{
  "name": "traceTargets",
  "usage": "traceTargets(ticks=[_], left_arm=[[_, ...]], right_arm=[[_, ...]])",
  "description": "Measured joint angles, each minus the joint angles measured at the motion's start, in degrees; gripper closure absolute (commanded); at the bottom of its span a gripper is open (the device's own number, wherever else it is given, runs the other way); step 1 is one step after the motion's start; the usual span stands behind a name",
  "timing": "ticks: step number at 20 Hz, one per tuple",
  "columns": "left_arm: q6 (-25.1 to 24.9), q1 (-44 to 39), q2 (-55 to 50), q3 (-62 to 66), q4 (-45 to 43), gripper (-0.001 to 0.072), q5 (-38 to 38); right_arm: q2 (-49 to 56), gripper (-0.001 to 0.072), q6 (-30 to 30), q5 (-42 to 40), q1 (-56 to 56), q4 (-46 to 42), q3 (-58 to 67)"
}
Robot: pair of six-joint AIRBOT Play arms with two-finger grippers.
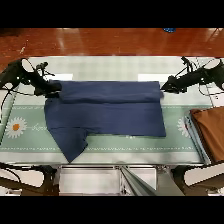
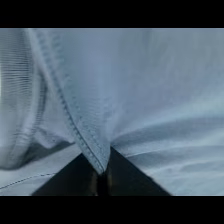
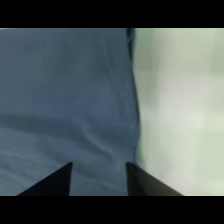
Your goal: Fold the shirts.
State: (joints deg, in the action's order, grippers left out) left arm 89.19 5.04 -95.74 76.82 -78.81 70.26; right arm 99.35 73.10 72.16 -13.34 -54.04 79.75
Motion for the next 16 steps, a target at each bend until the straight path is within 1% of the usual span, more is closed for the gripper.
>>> traceTargets(ticks=[3,6,8,10,12,14,16], left_arm=[[0.9,0.6,0.0,0.8,-0.4,0.0199,5.1],[1.3,3.0,1.3,2.8,-2.1,0.0199,13.9],[1.6,5.8,4.5,0.3,-2.9,0.0199,19.8],[1.7,9.2,10.3,-5.8,-3.1,0.0199,21.0],[1.8,13.6,17.6,-14.3,-3.2,0.0200,18.6],[1.0,19.3,25.0,-23.7,-0.8,0.0200,15.6],[-1.7,25.8,30.8,-32.9,6.2,0.0199,13.1]], right_arm=[[-1.8,0.0297,1.3,1.5,-0.6,0.6,-1.1],[-6.4,0.0298,2.4,3.8,-2.7,-0.5,-1.6],[-11.0,0.0298,3.2,5.0,-4.2,-2.9,-3.0],[-16.9,0.0298,2.9,3.9,-5.2,-4.7,-8.3],[-22.8,0.0299,1.4,0.3,-5.9,-4.7,-17.8],[-28.4,0.0299,-1.5,-3.9,-6.4,-0.5,-29.4],[-32.9,0.0299,-5.1,-6.7,-6.6,5.6,-38.3]])
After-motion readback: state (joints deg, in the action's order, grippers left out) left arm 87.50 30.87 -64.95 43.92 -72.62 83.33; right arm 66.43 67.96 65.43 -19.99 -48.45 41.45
